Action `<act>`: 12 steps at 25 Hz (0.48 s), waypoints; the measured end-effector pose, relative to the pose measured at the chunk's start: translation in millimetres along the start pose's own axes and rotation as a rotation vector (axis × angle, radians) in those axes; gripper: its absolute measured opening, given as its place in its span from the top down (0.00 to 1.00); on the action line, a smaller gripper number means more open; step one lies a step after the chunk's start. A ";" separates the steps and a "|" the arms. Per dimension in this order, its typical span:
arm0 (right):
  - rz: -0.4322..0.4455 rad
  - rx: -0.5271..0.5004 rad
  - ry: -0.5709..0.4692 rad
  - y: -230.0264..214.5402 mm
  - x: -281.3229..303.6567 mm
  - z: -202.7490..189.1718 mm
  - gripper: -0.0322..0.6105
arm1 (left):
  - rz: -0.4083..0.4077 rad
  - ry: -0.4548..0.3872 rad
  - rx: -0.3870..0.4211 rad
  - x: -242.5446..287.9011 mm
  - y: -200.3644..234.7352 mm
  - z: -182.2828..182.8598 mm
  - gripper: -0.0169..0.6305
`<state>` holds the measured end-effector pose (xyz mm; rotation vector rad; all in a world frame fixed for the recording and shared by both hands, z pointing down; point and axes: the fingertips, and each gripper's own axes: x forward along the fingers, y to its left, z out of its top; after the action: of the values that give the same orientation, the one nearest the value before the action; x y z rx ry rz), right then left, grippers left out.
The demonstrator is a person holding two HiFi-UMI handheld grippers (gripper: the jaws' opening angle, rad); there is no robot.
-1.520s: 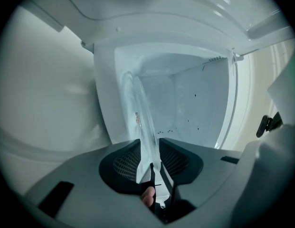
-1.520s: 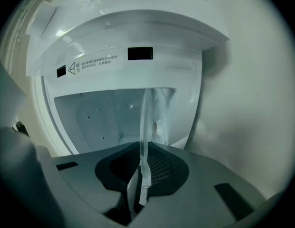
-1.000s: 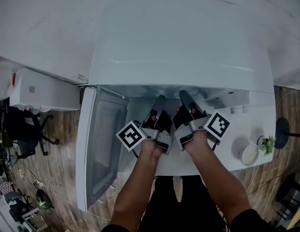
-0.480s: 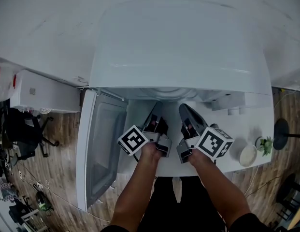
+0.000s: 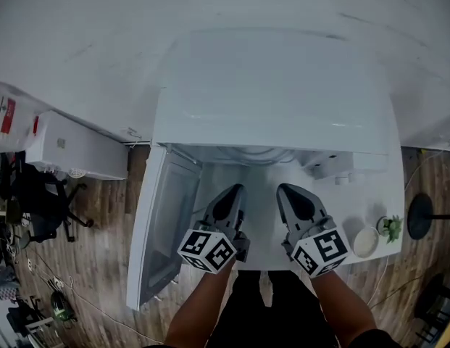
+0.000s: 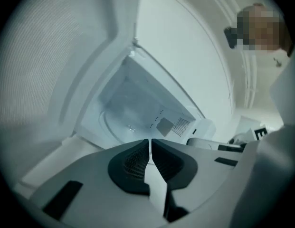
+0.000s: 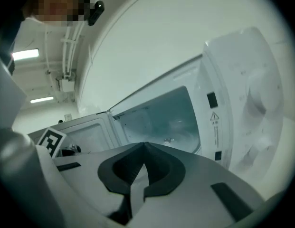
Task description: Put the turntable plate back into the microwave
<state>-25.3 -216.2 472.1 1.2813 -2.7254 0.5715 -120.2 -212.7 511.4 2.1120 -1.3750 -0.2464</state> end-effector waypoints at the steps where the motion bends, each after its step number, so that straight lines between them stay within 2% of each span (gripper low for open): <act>1: 0.004 -0.069 0.005 5.3 -5.1 4.1 0.92 | -0.001 0.016 0.079 -5.6 -7.5 1.9 0.92; 4: 0.018 -0.243 0.011 22.6 -18.7 15.4 0.92 | 0.009 0.046 0.288 -22.3 -27.8 5.8 0.92; 8: 0.078 -0.336 0.007 48.6 -29.1 29.1 0.92 | -0.001 0.048 0.548 -45.7 -57.7 8.1 0.92; 10: 0.098 -0.361 0.033 56.8 -35.6 31.3 0.92 | -0.013 0.044 0.591 -54.1 -68.7 8.6 0.92; 12: 0.101 -0.369 0.049 61.0 -42.5 34.0 0.92 | -0.012 0.047 0.597 -59.2 -74.9 8.8 0.92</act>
<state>-40.9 -162.2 412.7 1.0302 -2.6970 0.0932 -93.1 -142.7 451.8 2.5778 -1.5412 0.2429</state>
